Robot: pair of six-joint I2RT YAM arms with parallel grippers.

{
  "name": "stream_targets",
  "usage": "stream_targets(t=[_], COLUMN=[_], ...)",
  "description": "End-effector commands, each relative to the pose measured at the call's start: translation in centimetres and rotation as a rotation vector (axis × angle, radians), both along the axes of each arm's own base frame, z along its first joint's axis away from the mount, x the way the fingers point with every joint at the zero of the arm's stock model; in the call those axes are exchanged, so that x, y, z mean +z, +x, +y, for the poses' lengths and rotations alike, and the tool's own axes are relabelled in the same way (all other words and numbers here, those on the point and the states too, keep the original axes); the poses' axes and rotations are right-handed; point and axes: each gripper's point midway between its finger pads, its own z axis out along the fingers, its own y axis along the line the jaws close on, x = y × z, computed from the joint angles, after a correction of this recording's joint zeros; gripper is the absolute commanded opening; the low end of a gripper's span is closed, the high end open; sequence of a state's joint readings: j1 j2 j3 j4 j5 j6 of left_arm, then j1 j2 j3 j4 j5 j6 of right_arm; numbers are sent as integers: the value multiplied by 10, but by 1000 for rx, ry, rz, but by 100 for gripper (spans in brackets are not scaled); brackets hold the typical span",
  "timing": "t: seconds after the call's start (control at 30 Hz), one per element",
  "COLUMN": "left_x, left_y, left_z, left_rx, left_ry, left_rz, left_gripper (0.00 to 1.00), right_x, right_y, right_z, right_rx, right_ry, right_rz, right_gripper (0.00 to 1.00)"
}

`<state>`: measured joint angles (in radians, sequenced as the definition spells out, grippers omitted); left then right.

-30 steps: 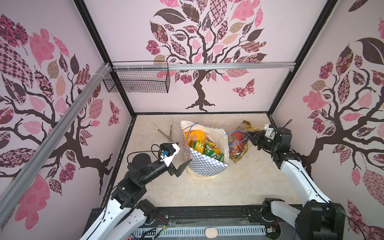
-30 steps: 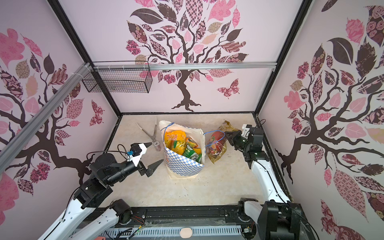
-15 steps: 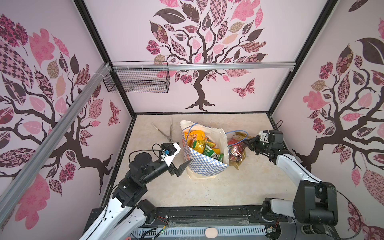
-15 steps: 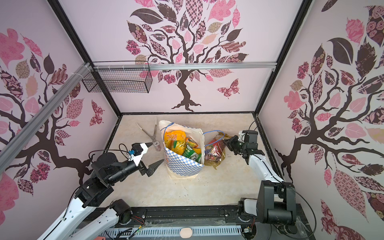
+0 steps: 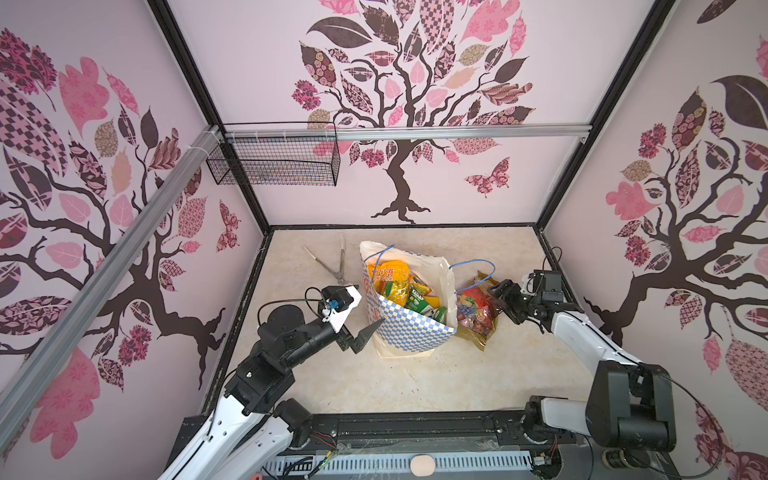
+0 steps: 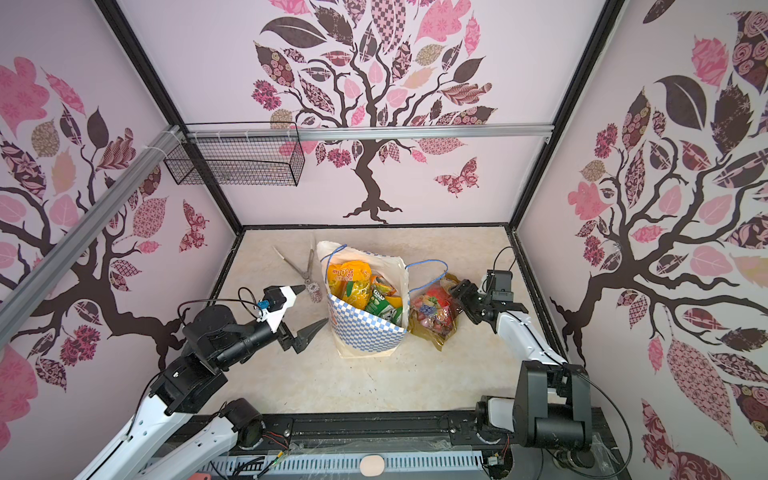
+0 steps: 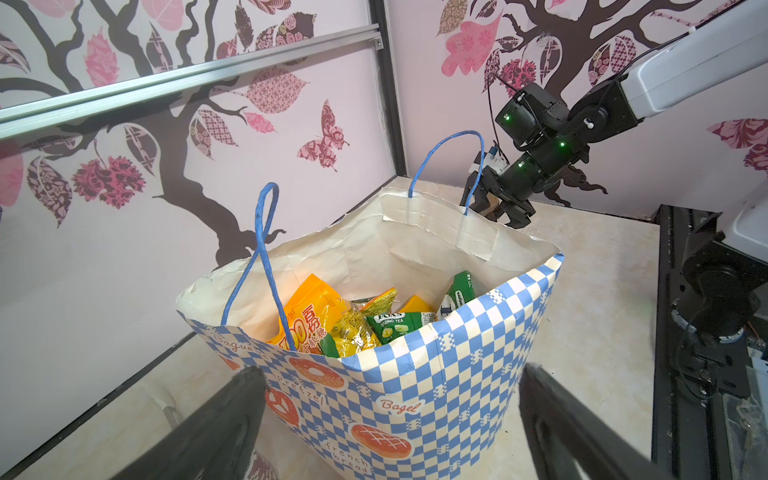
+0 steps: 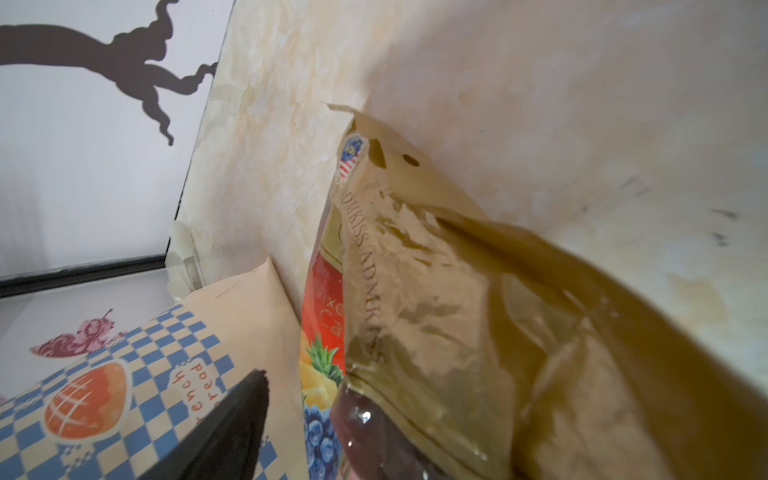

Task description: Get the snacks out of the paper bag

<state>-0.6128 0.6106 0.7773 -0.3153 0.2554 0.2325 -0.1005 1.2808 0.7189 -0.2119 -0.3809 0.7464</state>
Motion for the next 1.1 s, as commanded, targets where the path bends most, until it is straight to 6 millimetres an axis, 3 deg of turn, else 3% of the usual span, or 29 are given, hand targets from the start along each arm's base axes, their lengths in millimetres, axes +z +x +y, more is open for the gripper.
stream_targets(t=[0.0,0.17,0.33,0.47,0.6,0.8,0.97,1.07], left_x=[-5,-4,-2,-1,0,0,0,1], left_y=[0,0,-1,-2,-2,-2,-3,-3], left_z=[0,2,3,5,6,7,7,7], left_rx=[-4,4,8,16,22,22,23,21], left_ry=[-3,-5,-9,-8,-9,-10,-9,-9], left_rz=[1,-6,-13,-22,-28,-28,-31,-31], left_gripper=[97,97,97,97,97,96,97,96], right_x=[26,95,173,232,282,300,287,268], right_y=[-3,-5,-7,-7,-13,-17,-23,-30], right_z=[-26,-34,-19,11,62,130,180,218], right_rx=[-99,-146,-82,52,232,439,597,714], right_ry=[-134,-182,-158,-133,-140,-89,-153,-235], right_rz=[-21,-249,-450,-581,-697,-733,-695,-664], right_gripper=[99,99,100,100,100,99,99,99])
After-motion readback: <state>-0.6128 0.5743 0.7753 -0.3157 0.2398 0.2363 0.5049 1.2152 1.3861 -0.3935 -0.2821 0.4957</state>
